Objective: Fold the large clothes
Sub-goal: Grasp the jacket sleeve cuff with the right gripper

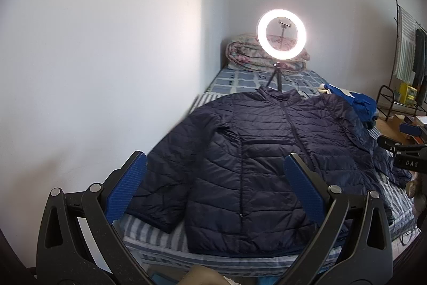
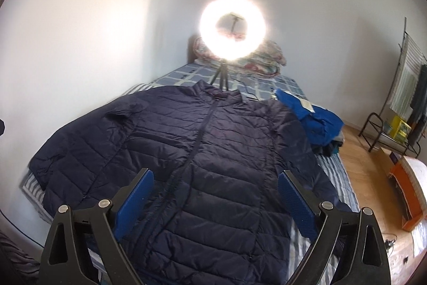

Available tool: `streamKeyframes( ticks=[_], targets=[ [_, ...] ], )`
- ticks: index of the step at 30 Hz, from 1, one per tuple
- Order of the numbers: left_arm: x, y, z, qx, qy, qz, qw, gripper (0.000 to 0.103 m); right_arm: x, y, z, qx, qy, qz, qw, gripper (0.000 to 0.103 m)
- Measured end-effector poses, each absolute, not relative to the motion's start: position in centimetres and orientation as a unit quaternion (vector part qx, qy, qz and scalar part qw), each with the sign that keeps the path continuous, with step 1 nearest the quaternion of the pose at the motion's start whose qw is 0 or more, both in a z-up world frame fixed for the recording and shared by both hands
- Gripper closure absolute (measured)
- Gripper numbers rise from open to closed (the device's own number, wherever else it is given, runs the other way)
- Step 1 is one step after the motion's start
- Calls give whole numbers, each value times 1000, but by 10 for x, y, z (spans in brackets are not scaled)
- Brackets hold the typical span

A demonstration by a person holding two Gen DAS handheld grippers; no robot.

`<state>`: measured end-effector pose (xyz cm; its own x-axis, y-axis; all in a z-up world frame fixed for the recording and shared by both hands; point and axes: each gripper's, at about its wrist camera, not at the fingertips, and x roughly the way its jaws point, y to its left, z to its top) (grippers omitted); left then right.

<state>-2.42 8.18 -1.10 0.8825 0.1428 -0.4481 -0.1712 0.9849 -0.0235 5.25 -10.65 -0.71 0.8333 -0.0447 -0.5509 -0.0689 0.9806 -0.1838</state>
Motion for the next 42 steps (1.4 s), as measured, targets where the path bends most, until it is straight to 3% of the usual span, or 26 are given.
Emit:
streamKeyframes(
  ticks=[11, 13, 17, 22, 27, 42],
  targets=[
    [-53, 95, -50, -41, 267, 62, 961, 0, 84, -56, -11, -112, 272, 155, 943, 9],
    [-58, 100, -58, -56, 274, 60, 958, 0, 92, -39, -13, -131, 270, 175, 938, 13],
    [-64, 105, -65, -64, 272, 68, 958, 0, 119, 4, -22, -143, 308, 243, 909, 30],
    [-76, 107, -73, -64, 271, 63, 958, 0, 127, 62, -40, -168, 336, 324, 868, 37],
    [-85, 105, -81, -58, 282, 54, 956, 4, 122, 135, -75, -216, 360, 405, 812, 52],
    [-100, 108, -85, -42, 275, 54, 959, 4, 129, 265, -174, -313, 433, 495, 686, 60]
  ],
)
